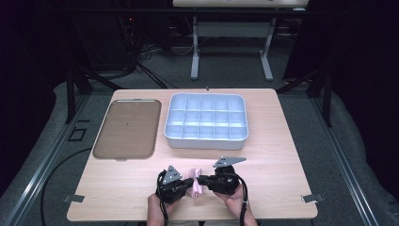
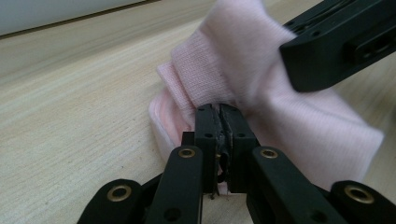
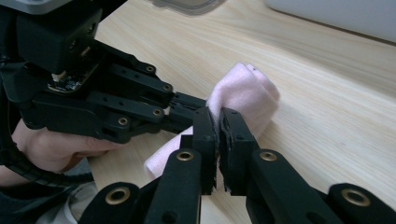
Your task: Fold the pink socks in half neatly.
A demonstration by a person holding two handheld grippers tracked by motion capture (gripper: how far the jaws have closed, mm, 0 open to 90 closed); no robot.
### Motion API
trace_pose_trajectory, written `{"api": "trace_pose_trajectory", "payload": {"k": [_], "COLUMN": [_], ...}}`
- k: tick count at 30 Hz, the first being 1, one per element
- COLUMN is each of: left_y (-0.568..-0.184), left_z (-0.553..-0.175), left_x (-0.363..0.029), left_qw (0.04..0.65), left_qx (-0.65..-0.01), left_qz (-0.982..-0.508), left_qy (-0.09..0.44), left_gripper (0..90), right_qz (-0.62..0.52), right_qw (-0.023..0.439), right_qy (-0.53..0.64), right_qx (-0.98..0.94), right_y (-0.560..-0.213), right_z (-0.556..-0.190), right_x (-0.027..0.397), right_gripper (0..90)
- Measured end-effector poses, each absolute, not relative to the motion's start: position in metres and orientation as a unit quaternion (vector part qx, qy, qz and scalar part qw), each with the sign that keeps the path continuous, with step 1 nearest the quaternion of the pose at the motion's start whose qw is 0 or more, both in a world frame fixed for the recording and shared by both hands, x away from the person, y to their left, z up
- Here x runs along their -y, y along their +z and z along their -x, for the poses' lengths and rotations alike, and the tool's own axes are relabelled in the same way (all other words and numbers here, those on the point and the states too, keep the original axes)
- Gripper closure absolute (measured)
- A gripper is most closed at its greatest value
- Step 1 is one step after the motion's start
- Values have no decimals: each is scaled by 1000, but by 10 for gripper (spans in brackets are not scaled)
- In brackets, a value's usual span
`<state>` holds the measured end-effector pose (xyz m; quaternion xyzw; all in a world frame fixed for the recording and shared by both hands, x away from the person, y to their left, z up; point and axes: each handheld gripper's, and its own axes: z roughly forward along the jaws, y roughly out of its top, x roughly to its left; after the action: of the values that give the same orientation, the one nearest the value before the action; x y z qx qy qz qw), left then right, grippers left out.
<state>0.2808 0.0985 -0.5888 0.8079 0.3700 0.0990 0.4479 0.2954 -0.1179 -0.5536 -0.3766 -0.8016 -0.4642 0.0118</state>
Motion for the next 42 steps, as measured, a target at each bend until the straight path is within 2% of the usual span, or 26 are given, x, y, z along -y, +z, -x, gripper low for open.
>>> {"api": "trace_pose_trajectory", "payload": {"k": [4, 8, 15, 19, 25, 28, 35, 42], "left_y": [-589, -588, -588, -588, -585, -583, -578, -582], "left_z": [-282, -282, -290, -291, -290, -288, -284, -288], "left_x": [-100, -100, -101, -93, -79, -83, -95, -92], "left_qw": [447, 446, 453, 456, 457, 465, 457, 433], "left_qx": [-370, -370, -367, -354, -332, -335, -344, -349], "left_qz": [-809, -809, -811, -816, -824, -818, -818, -828], "left_qy": [95, 94, 55, 32, 41, 43, 62, 70], "left_gripper": [861, 860, 862, 862, 858, 849, 825, 875], "right_qz": [372, 371, 375, 378, 402, 402, 407, 401], "right_qw": [26, 18, 24, 12, -8, 4, -5, -3], "right_qy": [-464, -458, -455, -454, -449, -398, -407, -425], "right_qx": [804, 808, 807, 806, 798, 825, 818, 812], "right_y": [-556, -557, -558, -555, -552, -545, -545, -544], "right_z": [-302, -303, -305, -299, -287, -288, -287, -290], "right_x": [107, 105, 107, 115, 134, 147, 149, 143], "right_gripper": [858, 858, 858, 858, 858, 858, 857, 857]}}
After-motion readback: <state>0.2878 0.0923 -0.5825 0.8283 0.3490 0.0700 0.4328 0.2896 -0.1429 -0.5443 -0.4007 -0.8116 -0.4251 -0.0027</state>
